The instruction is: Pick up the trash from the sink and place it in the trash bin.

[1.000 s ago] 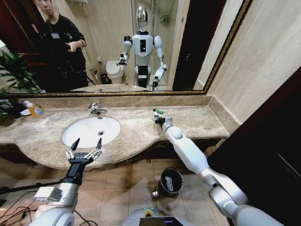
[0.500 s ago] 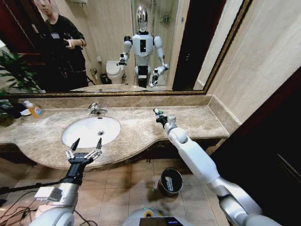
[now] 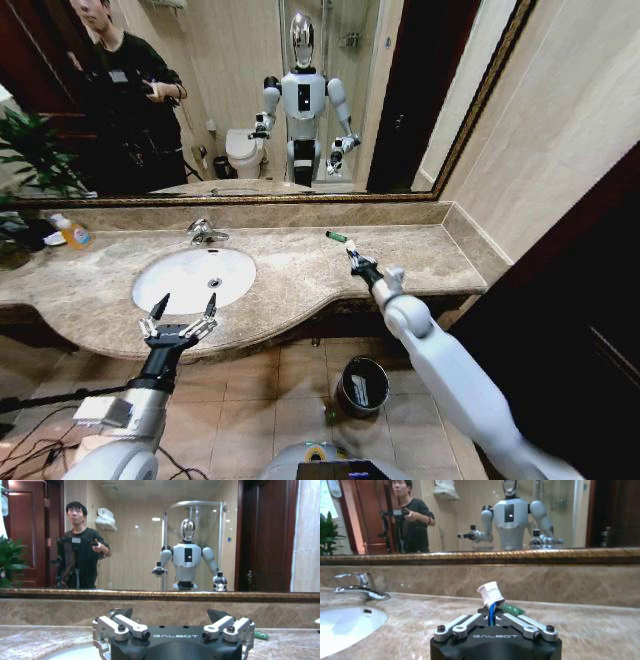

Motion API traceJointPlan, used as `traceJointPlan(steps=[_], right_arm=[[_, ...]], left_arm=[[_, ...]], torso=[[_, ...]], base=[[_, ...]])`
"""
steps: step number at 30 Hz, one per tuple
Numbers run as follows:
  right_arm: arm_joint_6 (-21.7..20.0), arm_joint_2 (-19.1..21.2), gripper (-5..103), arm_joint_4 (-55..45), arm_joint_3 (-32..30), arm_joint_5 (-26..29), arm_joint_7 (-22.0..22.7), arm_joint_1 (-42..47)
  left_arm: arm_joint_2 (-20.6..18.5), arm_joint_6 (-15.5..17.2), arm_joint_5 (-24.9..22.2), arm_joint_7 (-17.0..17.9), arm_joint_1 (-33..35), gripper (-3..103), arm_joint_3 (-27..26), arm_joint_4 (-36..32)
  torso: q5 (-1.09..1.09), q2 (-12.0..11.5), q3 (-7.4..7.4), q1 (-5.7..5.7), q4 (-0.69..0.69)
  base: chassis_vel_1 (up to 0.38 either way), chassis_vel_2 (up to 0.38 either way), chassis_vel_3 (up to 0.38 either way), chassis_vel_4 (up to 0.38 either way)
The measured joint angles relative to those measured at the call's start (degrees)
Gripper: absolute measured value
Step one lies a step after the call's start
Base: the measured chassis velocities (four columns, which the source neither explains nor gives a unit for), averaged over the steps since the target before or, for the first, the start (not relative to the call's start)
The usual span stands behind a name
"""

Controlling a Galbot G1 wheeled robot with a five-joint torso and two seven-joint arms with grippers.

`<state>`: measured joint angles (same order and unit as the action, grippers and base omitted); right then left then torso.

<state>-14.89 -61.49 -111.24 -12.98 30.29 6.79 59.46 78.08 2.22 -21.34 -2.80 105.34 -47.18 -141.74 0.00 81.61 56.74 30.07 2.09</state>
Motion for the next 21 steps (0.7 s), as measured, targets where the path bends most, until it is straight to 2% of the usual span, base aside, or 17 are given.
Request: traceJointPlan(steps=[7,11,15,16,21], right_arm=[[2.3,-0.4,2,-3.0,-2.8,-1.0,0.8,6.9],[3.7,-1.5,2,-5.9,-6.0,-2.3,-0.1,13.8],[7.1,-3.6,2,-7.5,-10.2,-5.7,-2.9,21.7],[7.1,-3.6,2,-7.5,-10.2,-5.7,-2.9,21.7],[12.7,-5.2,2,-6.1,-11.7,-8.7,-4.1,27.6]], left_arm=[[0.0,0.0,0.0,0.0,0.0,100,0.0,0.0],[0.0,0.0,0.0,0.0,0.0,100,0.0,0.0],[0.0,0.0,0.0,0.0,0.0,100,0.0,0.0],[0.0,0.0,0.0,0.0,0.0,100,0.0,0.0],[0.0,0.0,0.0,0.0,0.0,100,0.0,0.0]], torso=[[0.01,0.0,0.00,0.00,0.02],[0.01,0.0,0.01,0.01,0.01],[0.01,0.0,0.00,0.00,0.01],[0.01,0.0,0.00,0.00,0.01],[-0.01,0.0,0.00,0.00,0.01]], base=[[0.000,0.000,0.000,0.000],[0.000,0.000,0.000,0.000],[0.000,0.000,0.000,0.000],[0.000,0.000,0.000,0.000],[0.000,0.000,0.000,0.000]])
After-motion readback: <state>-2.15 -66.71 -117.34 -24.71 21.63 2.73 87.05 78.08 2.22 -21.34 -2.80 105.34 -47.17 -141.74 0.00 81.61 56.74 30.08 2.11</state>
